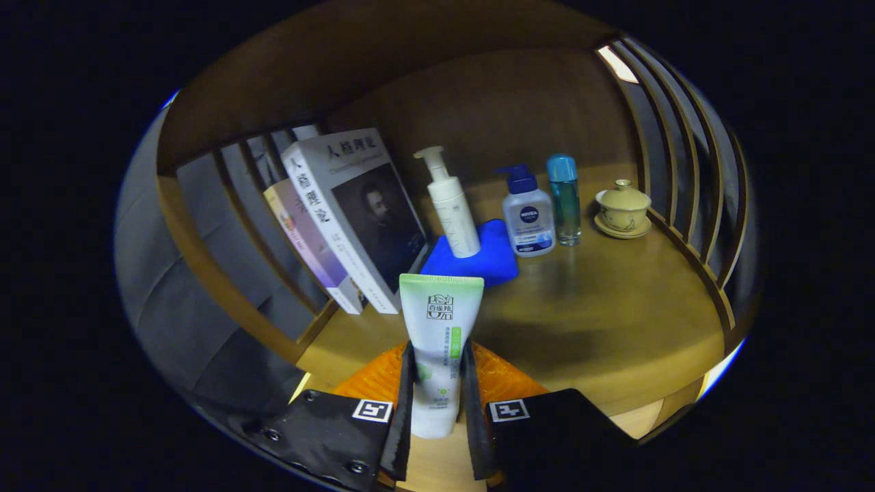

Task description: Pull open the drawer, take out the items inside it, and place them on the countertop above the cabinet.

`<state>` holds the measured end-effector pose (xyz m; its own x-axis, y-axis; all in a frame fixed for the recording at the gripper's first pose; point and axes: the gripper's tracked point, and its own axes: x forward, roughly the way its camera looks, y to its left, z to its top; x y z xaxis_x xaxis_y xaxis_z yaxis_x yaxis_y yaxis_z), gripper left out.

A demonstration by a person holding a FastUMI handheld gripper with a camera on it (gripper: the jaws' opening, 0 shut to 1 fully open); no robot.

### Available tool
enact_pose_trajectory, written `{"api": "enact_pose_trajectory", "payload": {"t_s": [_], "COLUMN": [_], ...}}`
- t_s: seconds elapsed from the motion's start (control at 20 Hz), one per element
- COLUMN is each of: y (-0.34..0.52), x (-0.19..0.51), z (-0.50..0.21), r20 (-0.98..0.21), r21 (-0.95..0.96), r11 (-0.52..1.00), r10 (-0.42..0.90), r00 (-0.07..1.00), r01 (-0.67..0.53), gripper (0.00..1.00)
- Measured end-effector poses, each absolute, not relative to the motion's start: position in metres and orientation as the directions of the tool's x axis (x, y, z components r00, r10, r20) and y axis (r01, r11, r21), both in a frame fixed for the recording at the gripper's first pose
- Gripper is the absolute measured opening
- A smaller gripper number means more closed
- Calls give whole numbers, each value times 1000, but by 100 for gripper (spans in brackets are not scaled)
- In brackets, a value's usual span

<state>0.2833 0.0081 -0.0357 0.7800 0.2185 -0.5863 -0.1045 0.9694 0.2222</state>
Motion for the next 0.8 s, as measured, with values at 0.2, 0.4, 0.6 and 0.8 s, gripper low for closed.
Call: {"api": "enact_pose_trajectory", "payload": {"t_s": [0.2,0.4,0.6,0.8], "y": [-6,-19,-21,-16], "x": [297,298,291,259], "z": [-47,-64,-49,-20], "r20": [-589,-613,-549,-438], "r21": [178,87,30,-64], "r11": [983,996,999,997], "r10": [138,58,32,11], "r00": [796,788,835,899], "r01": [-39,-6,-19,-44], "gripper": [37,43,65,98]}}
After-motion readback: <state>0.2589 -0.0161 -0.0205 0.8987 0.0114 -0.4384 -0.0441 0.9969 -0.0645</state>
